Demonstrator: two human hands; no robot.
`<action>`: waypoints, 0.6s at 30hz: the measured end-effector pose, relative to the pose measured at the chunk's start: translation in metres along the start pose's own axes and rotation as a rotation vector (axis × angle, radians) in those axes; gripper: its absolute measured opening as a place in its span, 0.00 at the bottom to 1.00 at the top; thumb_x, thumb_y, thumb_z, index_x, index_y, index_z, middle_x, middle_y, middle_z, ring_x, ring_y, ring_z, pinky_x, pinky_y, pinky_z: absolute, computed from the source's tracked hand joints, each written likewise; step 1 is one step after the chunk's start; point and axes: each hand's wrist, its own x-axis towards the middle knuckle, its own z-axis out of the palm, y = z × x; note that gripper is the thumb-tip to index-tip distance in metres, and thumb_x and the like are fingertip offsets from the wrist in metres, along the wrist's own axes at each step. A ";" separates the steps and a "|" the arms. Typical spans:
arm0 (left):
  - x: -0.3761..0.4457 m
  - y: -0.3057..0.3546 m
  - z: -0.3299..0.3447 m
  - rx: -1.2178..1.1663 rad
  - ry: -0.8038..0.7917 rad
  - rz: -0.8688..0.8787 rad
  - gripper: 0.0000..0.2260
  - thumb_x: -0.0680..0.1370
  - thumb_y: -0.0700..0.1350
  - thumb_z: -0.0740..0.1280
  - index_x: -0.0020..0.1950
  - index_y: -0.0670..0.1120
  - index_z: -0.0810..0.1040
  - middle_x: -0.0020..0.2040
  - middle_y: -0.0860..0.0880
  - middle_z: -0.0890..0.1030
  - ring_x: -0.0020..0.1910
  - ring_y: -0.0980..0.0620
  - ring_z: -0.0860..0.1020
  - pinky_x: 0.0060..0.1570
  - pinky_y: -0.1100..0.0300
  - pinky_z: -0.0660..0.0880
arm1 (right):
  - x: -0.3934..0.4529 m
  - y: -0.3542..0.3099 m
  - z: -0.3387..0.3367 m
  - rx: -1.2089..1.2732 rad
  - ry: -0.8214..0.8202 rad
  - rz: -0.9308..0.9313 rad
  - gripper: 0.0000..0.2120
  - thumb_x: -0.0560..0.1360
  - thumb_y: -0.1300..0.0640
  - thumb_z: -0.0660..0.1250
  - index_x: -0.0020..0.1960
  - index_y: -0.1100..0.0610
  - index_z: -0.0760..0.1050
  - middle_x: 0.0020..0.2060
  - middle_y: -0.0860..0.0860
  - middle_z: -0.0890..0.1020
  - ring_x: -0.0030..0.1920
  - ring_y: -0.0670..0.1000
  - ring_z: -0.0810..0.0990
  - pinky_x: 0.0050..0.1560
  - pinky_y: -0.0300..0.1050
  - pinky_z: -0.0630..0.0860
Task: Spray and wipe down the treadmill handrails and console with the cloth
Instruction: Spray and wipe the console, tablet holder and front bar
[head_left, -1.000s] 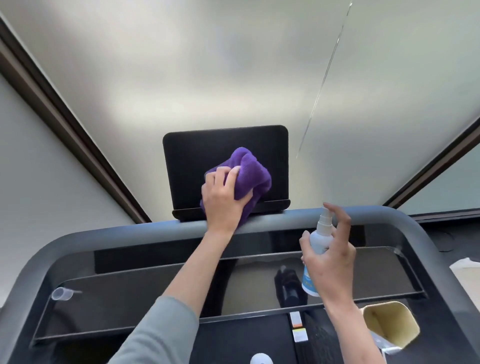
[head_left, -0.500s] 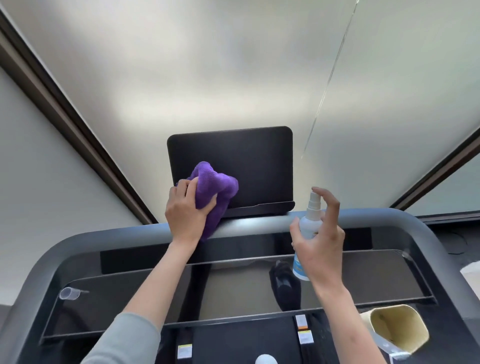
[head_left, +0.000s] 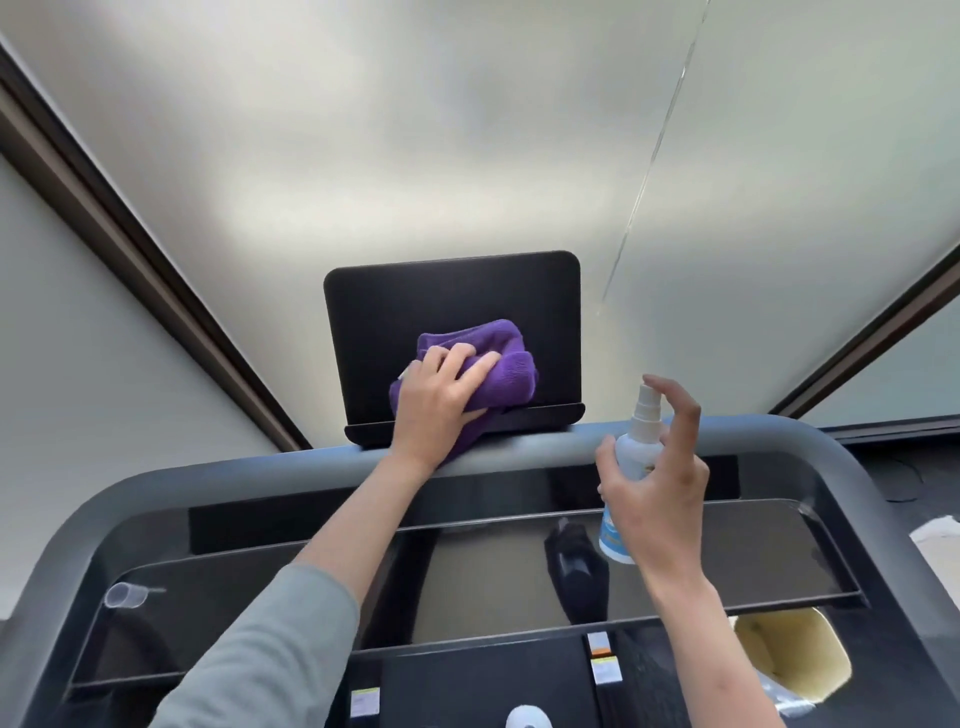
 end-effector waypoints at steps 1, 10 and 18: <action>-0.010 -0.011 -0.005 0.023 0.011 -0.050 0.29 0.59 0.47 0.82 0.59 0.45 0.81 0.51 0.44 0.80 0.43 0.42 0.78 0.37 0.52 0.75 | 0.000 0.001 -0.001 0.005 -0.002 0.005 0.30 0.74 0.69 0.70 0.66 0.44 0.63 0.30 0.56 0.75 0.27 0.59 0.76 0.35 0.57 0.80; 0.060 0.029 -0.015 -0.035 0.113 -0.151 0.30 0.67 0.46 0.76 0.69 0.50 0.75 0.60 0.44 0.78 0.54 0.40 0.76 0.48 0.45 0.72 | -0.008 0.001 0.003 0.009 0.004 -0.016 0.30 0.73 0.70 0.70 0.65 0.45 0.64 0.26 0.54 0.72 0.26 0.53 0.73 0.31 0.38 0.75; 0.037 -0.023 -0.033 -0.100 0.028 -0.203 0.25 0.70 0.41 0.74 0.67 0.46 0.76 0.59 0.44 0.79 0.49 0.38 0.76 0.45 0.46 0.77 | -0.005 -0.011 0.016 0.008 -0.021 -0.049 0.30 0.73 0.71 0.70 0.65 0.46 0.64 0.26 0.54 0.70 0.25 0.56 0.70 0.32 0.49 0.75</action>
